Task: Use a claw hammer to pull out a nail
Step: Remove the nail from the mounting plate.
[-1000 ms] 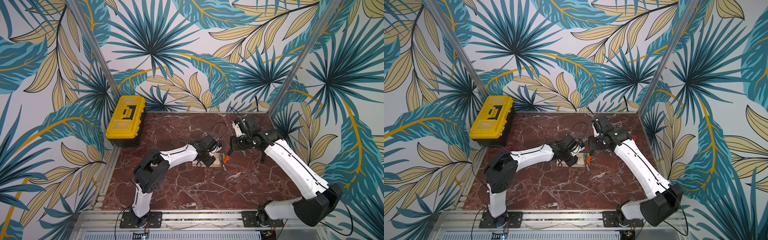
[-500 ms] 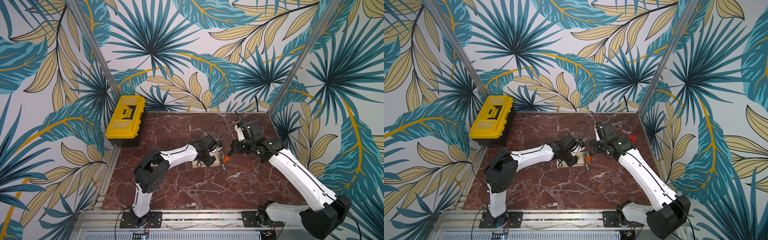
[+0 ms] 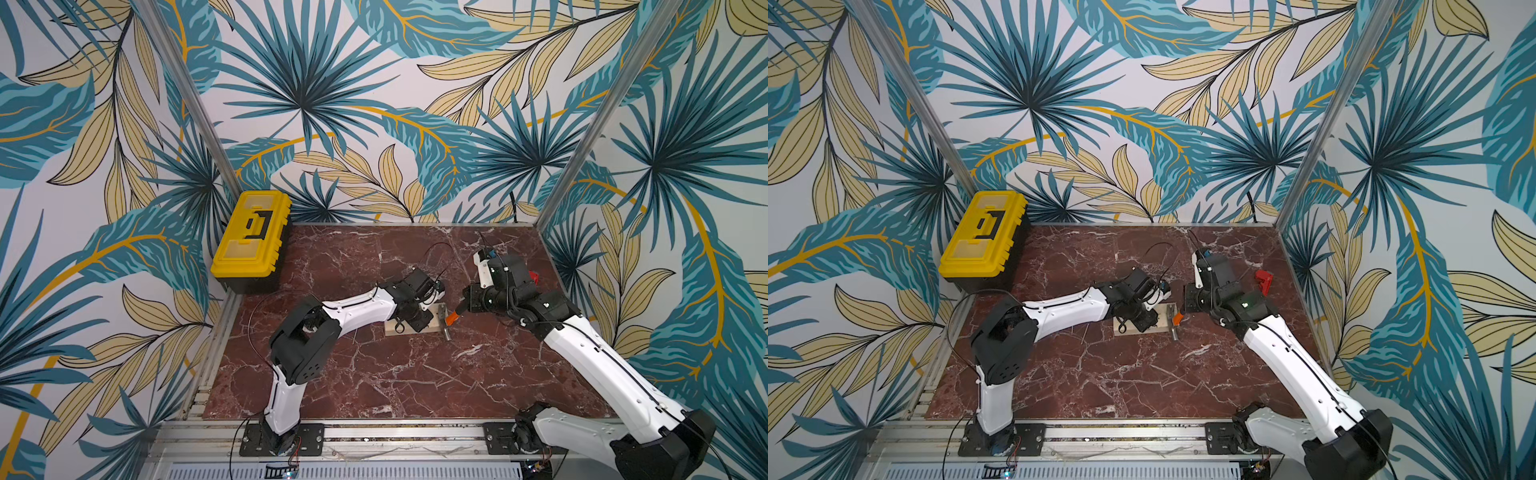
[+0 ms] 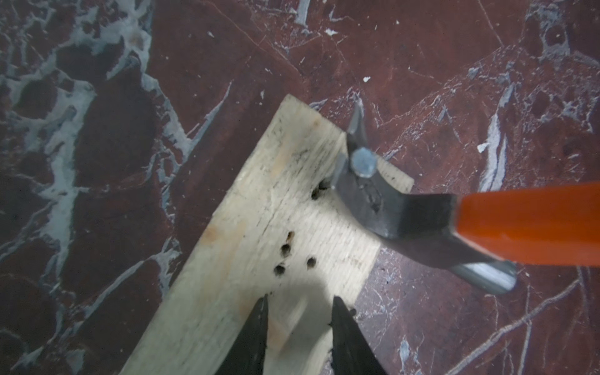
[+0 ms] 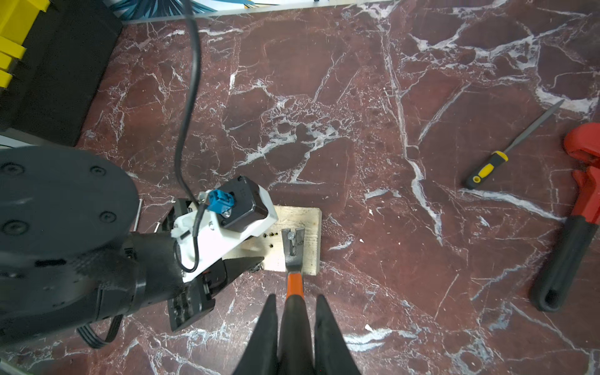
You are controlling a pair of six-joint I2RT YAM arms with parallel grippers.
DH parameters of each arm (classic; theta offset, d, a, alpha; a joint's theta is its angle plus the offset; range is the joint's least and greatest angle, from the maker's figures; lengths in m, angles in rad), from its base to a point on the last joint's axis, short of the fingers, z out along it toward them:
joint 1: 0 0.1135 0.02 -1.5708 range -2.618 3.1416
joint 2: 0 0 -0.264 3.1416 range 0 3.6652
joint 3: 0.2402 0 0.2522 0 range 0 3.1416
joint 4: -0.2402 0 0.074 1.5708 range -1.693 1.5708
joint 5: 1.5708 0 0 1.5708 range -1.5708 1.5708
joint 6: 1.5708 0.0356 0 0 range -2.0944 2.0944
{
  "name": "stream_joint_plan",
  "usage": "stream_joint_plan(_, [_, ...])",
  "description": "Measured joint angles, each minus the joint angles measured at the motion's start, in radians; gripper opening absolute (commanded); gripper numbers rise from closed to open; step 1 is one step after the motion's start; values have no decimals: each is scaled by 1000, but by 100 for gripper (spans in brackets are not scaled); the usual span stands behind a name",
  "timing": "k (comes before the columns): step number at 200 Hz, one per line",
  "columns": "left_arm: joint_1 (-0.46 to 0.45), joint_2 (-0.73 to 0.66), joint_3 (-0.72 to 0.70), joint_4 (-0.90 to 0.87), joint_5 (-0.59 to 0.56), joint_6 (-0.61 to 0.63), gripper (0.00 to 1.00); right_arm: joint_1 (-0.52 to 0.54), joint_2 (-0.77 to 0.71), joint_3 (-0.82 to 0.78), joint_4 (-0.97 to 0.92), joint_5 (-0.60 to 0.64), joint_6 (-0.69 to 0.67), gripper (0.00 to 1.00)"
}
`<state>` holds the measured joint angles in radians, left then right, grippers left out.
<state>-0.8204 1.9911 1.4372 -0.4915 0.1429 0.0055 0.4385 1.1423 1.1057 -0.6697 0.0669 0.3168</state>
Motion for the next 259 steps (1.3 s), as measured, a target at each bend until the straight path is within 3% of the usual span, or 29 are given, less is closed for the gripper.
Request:
stream_joint_plan(132, [26,23,13,29,51,-51,30,10,-18,-50,98,26,-23,0])
stream_joint_plan(259, [43,21,1,47,85,-85,27,33,-128,-259,435,98,-49,0])
